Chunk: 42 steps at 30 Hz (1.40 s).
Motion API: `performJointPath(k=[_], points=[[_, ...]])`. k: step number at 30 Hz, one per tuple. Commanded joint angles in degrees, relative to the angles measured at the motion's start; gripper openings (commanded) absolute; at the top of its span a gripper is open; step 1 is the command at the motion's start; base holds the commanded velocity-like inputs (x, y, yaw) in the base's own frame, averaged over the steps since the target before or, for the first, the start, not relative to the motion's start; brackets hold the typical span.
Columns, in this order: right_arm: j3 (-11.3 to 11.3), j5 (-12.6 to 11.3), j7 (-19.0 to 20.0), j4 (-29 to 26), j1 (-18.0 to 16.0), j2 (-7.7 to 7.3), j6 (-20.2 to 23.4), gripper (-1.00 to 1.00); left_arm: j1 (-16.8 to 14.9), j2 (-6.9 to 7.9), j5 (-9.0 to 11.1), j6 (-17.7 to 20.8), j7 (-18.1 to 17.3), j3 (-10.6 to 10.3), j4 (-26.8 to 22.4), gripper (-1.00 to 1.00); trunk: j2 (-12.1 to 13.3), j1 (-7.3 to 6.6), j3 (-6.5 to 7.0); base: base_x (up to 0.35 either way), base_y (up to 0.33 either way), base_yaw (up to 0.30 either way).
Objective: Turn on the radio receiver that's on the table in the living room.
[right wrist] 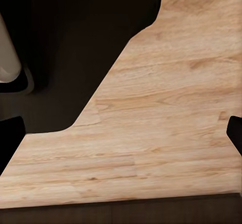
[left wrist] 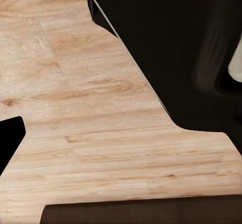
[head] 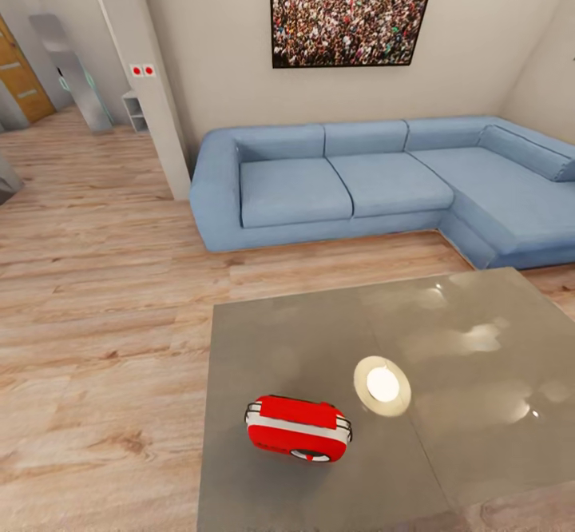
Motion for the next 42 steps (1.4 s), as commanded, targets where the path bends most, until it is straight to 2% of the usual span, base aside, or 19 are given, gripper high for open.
performJointPath(k=[1,42], points=[[0.0,0.0,0.0,0.0,0.0,0.00,0.0,1.00,0.0,0.00,0.0,0.0,0.0,0.0,0.0,1.00,0.0,0.00,-0.10,0.000,0.000,0.000],[-0.1,-0.1,0.0,0.0,0.0,-0.06,0.0,1.00,0.0,0.00,0.0,0.0,0.0,0.0,0.0,1.00,0.0,0.00,-3.90,0.000,0.000,0.000]])
